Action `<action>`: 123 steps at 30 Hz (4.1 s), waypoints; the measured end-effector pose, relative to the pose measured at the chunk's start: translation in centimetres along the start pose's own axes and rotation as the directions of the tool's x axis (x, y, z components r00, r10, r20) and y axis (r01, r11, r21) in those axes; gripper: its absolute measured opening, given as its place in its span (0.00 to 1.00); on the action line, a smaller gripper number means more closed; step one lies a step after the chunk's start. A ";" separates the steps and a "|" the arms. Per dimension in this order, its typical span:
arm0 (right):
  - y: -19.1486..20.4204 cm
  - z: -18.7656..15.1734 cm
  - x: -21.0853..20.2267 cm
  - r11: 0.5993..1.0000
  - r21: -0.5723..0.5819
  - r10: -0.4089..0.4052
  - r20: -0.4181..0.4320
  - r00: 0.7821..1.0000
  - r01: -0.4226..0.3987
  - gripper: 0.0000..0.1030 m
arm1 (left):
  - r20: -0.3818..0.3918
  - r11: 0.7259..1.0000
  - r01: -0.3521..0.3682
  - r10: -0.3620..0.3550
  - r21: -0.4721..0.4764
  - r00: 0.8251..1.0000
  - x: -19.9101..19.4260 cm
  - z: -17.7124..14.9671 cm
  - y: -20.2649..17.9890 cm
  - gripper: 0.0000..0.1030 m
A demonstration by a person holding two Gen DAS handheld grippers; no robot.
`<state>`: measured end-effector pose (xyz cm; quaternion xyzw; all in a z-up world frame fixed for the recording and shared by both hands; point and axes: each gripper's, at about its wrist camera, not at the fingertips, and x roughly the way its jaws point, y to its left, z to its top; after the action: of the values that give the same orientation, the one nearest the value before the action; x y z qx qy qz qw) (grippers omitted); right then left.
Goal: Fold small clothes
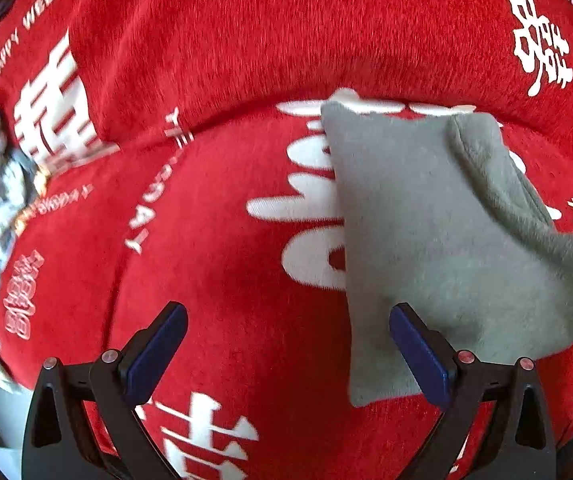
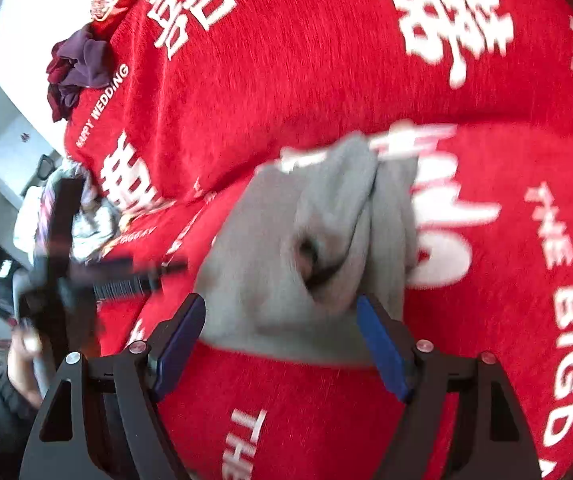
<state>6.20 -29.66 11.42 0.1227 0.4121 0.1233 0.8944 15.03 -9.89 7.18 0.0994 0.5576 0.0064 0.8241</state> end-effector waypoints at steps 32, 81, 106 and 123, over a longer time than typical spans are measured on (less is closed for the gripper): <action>-5.0 10.1 6.9 0.975 -0.017 -0.221 -0.170 0.960 0.221 0.75 | -0.040 0.984 0.178 -0.179 -0.009 0.983 4.0 1.3 -6.0 1.00; -4.4 6.3 8.0 0.980 -0.193 -0.078 -0.194 0.978 0.040 0.43 | -0.024 0.981 0.187 -0.188 -0.047 0.982 4.0 3.9 -4.1 1.00; -6.0 12.0 19.4 0.900 -0.301 -0.404 -0.300 0.864 0.316 0.73 | -0.003 0.988 0.152 -0.153 -0.029 0.988 5.5 3.7 -5.2 1.00; 0.2 2.7 7.9 0.929 -0.330 -0.247 -0.206 0.947 0.170 0.73 | -0.026 0.972 0.212 -0.216 -0.100 0.976 6.0 3.3 -2.9 1.00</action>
<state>13.23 -27.28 7.62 -0.0790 0.5053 0.1038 0.8531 20.07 -12.56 2.32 -0.0016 0.5790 -0.0535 0.8136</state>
